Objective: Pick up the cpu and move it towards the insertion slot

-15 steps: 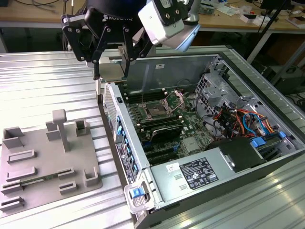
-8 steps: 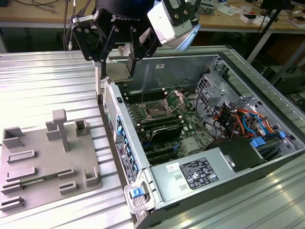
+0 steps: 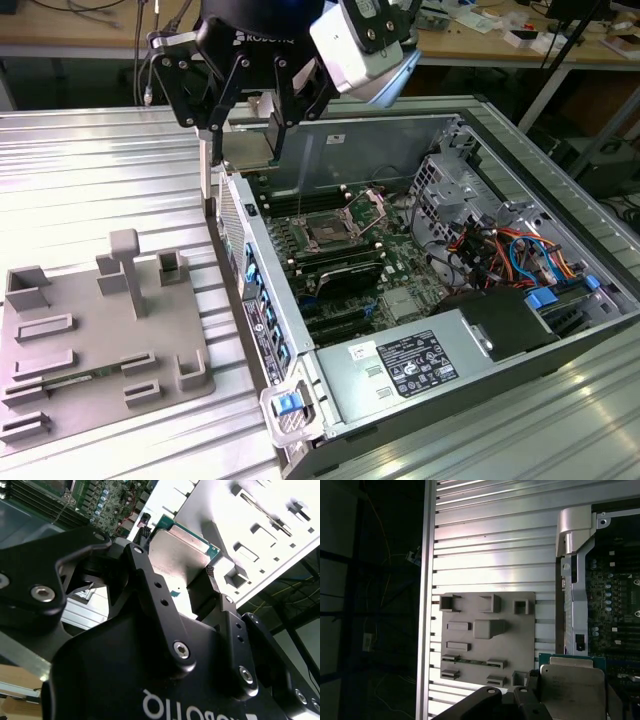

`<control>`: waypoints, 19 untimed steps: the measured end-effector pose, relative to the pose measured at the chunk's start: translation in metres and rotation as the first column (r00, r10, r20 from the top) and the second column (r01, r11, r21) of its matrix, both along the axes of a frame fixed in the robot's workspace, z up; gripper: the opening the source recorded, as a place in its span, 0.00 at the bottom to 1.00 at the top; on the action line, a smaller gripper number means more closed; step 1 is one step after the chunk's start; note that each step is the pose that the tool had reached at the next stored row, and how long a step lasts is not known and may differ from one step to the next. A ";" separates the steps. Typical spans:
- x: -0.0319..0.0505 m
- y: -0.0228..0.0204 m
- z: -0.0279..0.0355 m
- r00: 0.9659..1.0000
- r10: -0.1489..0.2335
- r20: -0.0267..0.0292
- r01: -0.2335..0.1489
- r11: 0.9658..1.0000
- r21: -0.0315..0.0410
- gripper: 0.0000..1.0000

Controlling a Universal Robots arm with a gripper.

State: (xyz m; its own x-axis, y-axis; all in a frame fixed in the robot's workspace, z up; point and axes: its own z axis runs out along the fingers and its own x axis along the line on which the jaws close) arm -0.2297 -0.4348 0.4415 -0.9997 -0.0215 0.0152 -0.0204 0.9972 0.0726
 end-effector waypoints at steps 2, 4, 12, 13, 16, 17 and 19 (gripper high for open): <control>0.0045 0.0000 0.0000 1.000 0.000 0.000 0.000 1.000 0.000 0.55; 0.0080 0.0000 0.0000 1.000 0.000 0.000 0.000 1.000 0.000 0.55; 0.0181 0.0000 0.0000 1.000 0.000 0.000 0.000 1.000 0.000 0.55; 0.0190 0.0000 0.0000 1.000 0.000 0.000 0.000 1.000 0.000 0.55; 0.0219 0.0000 0.0000 1.000 0.000 0.000 0.000 1.000 0.000 0.55; 0.0225 0.0000 0.0000 1.000 0.000 0.000 0.000 1.000 0.000 0.55; 0.0247 0.0000 0.0000 1.000 0.000 0.000 0.000 1.000 0.000 0.55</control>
State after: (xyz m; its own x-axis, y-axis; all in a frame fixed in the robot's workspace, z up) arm -0.2050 -0.4348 0.4415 -0.9997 -0.0213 0.0151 -0.0202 0.9972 0.0726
